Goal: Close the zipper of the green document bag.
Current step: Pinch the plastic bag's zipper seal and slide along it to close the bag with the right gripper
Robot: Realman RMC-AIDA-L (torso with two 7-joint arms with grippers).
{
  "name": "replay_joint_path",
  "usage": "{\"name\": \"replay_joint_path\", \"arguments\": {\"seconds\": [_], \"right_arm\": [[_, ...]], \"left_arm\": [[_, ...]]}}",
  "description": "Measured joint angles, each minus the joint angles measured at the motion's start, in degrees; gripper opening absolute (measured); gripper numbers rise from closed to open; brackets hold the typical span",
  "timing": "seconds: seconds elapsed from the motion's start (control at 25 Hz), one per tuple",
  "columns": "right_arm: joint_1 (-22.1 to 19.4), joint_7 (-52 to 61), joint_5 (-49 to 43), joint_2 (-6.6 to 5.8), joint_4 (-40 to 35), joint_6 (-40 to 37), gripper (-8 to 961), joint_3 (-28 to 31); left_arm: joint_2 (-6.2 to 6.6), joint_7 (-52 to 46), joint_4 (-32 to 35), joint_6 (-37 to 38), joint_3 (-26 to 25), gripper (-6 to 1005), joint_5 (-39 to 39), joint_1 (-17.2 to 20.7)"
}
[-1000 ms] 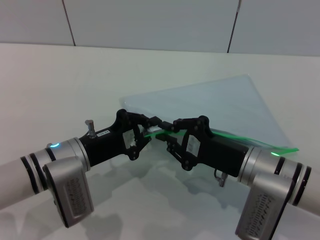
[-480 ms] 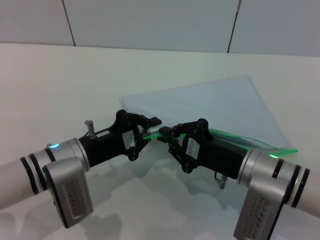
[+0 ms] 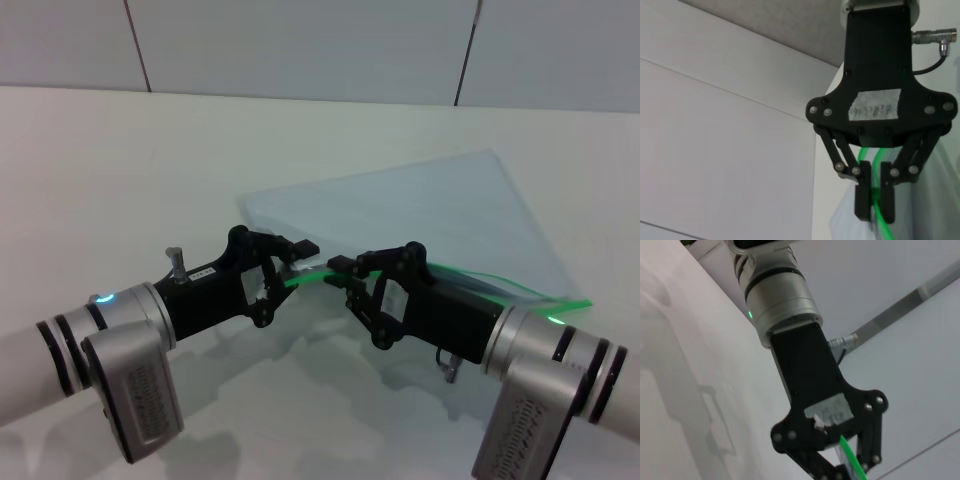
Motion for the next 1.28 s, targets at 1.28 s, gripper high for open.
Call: {"name": "replay_joint_path", "arguments": {"seconds": [1.28], "right_arm": [[-12.0, -2.3, 0.4, -0.36, -7.5, 0.0, 91, 21.9]], "left_arm": [[0.1, 0.1, -0.2, -0.3, -0.8, 180, -1.0, 1.6]]}}
